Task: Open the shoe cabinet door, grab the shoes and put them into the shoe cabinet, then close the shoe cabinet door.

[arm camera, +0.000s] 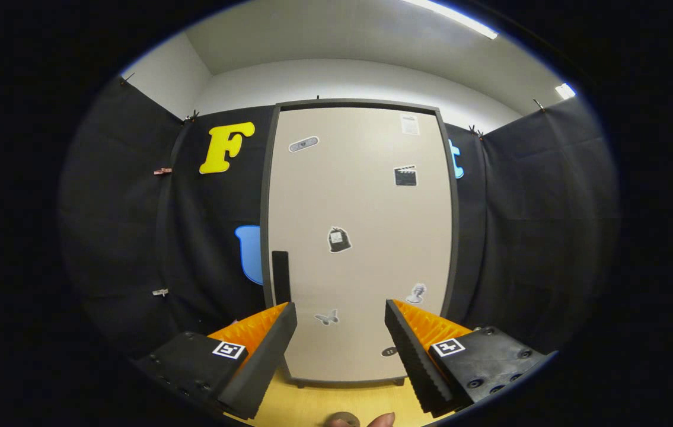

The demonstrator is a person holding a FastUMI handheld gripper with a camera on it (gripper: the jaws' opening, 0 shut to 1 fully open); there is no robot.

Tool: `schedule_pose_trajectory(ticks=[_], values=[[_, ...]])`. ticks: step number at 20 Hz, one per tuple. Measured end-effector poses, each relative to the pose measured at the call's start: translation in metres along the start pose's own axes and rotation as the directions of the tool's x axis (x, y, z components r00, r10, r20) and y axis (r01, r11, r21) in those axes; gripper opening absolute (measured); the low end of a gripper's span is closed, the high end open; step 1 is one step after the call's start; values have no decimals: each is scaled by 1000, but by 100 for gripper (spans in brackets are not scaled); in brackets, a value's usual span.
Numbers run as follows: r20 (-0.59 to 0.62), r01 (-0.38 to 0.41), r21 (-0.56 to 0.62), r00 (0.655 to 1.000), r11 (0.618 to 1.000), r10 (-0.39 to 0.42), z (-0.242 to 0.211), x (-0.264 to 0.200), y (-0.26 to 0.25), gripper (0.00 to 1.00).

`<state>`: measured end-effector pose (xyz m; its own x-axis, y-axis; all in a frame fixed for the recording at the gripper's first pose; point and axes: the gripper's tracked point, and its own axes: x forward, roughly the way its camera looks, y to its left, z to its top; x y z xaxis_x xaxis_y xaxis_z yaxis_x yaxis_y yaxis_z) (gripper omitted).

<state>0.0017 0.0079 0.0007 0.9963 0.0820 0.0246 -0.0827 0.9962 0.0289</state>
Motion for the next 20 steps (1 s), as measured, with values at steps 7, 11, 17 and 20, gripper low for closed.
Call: schedule_pose_trajectory(ticks=[7, 11, 17, 20], values=[[-10, -50, -17, 999, 999, 50, -19, 56, 44, 98], [-16, -42, -1, 999, 999, 42, -31, 103, 66, 98], [-38, -13, 29, 999, 999, 14, -48, 150, 78, 94], [-47, 16, 43, 999, 999, -14, -52, 166, 74, 66]])
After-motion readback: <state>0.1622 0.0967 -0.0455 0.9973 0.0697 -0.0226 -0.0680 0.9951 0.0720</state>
